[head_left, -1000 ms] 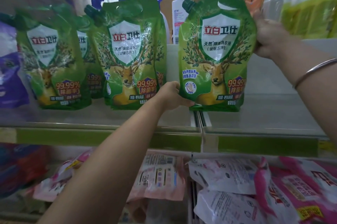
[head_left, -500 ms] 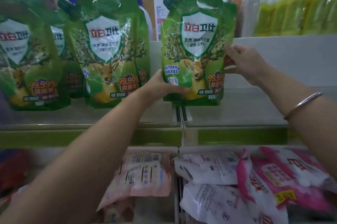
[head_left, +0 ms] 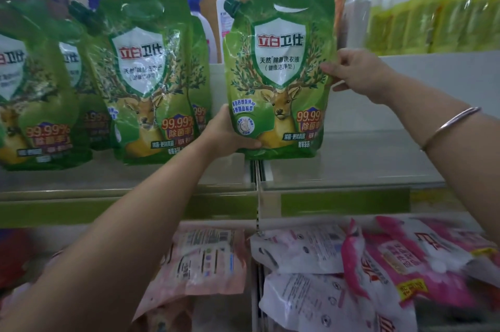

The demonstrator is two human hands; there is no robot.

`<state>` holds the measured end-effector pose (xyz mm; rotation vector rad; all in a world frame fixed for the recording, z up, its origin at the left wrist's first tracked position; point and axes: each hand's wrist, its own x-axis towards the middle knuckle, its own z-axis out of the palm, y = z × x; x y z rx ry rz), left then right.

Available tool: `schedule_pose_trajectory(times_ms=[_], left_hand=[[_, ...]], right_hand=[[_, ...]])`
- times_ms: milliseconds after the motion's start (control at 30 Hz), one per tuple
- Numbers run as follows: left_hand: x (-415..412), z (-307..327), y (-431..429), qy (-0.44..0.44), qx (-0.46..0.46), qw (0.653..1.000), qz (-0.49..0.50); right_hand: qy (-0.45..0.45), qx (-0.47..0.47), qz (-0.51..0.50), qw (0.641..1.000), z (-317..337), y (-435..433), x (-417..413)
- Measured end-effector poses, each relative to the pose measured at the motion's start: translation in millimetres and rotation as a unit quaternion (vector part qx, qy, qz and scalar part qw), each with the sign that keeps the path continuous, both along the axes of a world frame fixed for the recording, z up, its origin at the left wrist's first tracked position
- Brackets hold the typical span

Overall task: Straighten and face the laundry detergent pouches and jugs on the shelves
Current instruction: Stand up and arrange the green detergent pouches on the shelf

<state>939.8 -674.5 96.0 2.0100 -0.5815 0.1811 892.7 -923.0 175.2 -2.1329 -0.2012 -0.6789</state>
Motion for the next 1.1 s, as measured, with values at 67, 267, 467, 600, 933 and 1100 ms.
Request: schedule_pose_trajectory(times_ms=[67, 267, 467, 600, 933, 1100], left_hand=[[-0.5, 0.1, 1.0, -0.002, 0.007, 1.000, -0.001], [-4.9, 4.7, 3.8, 0.011, 0.058, 0.998, 0.010], [-24.0, 18.1, -7.0, -0.005, 0.245, 0.968, 0.051], [-29.4, 8.5, -16.6, 0.010, 0.268, 0.958, 0.105], [4.8, 20.0, -19.4, -0.005, 0.327, 0.916, 0.232], [18.1, 19.4, -29.3, -0.032, 0.328, 0.916, 0.228]], right_hand=[[-0.019, -0.020, -0.027, 0.999, -0.3, -0.5, 0.0], [0.184, -0.130, -0.033, 0.974, -30.4, 2.3, -9.3], [0.281, -0.171, 0.002, 0.944, -48.2, 23.3, -11.4], [0.290, -0.176, 0.029, 0.940, -46.8, 29.0, -5.9], [0.193, -0.222, -0.003, 0.956, -51.8, 71.8, 50.8], [0.203, -0.274, -0.030, 0.939, -50.3, 74.8, 77.1]])
